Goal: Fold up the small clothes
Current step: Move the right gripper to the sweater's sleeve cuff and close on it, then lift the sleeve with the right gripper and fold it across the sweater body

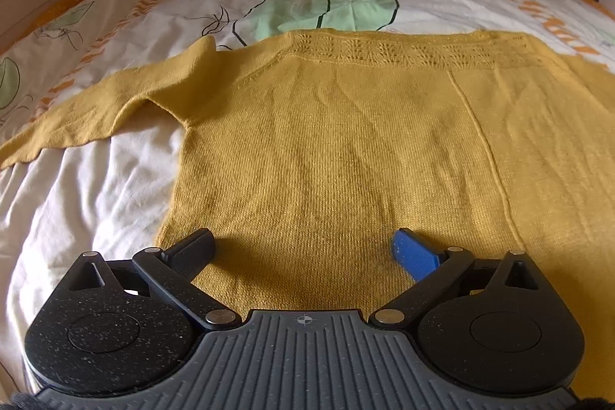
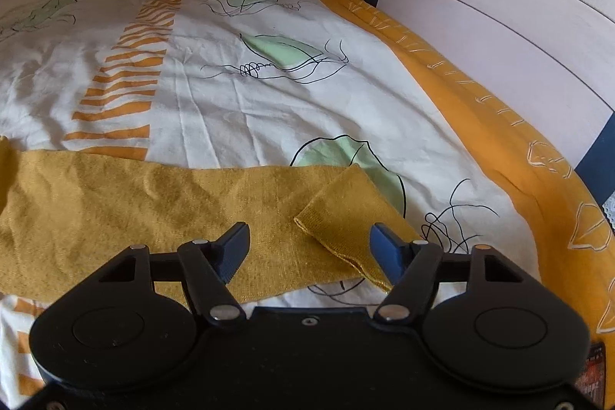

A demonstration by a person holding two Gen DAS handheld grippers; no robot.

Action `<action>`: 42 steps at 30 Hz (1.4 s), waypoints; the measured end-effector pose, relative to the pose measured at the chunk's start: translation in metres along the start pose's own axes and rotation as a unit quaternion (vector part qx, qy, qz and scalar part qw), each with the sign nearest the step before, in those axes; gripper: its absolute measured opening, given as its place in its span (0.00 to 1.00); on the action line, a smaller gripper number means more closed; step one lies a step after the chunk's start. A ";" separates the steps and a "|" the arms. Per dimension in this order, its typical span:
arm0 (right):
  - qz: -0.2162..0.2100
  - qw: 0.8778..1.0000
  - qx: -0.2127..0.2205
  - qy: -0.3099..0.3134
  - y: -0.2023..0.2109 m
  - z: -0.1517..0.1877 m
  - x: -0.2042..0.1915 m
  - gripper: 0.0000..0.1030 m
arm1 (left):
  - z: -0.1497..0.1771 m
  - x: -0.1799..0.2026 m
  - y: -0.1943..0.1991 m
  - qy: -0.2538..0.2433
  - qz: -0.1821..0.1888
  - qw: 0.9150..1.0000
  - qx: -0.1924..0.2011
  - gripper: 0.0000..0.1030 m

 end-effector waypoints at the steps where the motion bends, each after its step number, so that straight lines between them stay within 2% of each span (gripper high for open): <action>1: 0.002 1.000 -0.001 0.006 -0.005 0.001 0.000 0.69 | 0.001 -0.002 0.000 0.007 0.004 1.000 0.003 0.99; 5: 0.020 0.999 -0.017 0.019 -0.025 0.010 0.006 0.68 | 0.001 -0.002 0.000 0.014 0.014 1.000 0.002 1.00; 7: 0.014 1.000 -0.018 0.013 -0.029 0.014 0.010 0.67 | -0.001 -0.002 -0.003 0.014 0.015 1.000 -0.001 1.00; 11: -0.002 1.000 -0.015 -0.015 -0.032 0.014 0.017 0.61 | -0.001 -0.001 -0.005 0.018 0.015 1.000 0.000 1.00; 13: 0.007 1.000 -0.012 -0.011 -0.032 0.012 0.020 0.55 | 0.000 -0.002 -0.006 0.019 0.017 1.000 0.001 1.00; 18: 0.023 1.000 -0.013 -0.009 -0.029 0.013 0.030 0.53 | 0.000 -0.002 -0.006 0.020 0.016 1.000 0.003 1.00; 23: 0.016 1.000 -0.010 0.003 -0.028 0.016 0.024 0.51 | 0.000 -0.001 -0.005 0.022 0.016 1.000 0.006 1.00; 26: 0.009 1.000 -0.012 0.011 -0.030 0.015 0.019 0.43 | 0.000 -0.002 -0.005 0.022 0.016 1.000 0.007 1.00; 27: 0.004 1.000 -0.012 0.011 -0.031 0.015 0.018 0.37 | 0.000 -0.003 -0.005 0.023 0.017 1.000 0.007 1.00; 28: -0.006 1.000 -0.014 0.008 -0.032 0.015 0.017 0.19 | 0.000 -0.003 -0.005 0.024 0.018 1.000 0.007 1.00; 29: -0.026 1.000 -0.018 -0.002 -0.032 0.015 0.016 0.10 | 0.000 -0.003 -0.005 0.025 0.019 0.999 0.006 0.99; 31: -0.035 0.999 -0.026 -0.013 -0.032 0.014 0.016 0.10 | -0.001 -0.004 -0.005 0.027 0.021 0.999 0.004 0.99; 37: -0.046 0.997 -0.026 -0.050 -0.011 -0.018 0.020 0.10 | -0.008 -0.007 -0.003 0.024 0.054 0.998 -0.013 0.98; 42: -0.089 0.991 -0.017 -0.099 0.021 -0.068 0.006 0.09 | -0.021 -0.019 0.003 0.029 0.088 0.996 -0.008 0.97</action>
Point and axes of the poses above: each gripper's, at about its wrist camera, not at the fingertips, and y roughly against the way its jaws point, x to its right, z to its underside, the point moved 7 cm from there along -y, roughly the way its jaws point, and after that the axes turned 15 degrees about x, right-handed, at the moved point
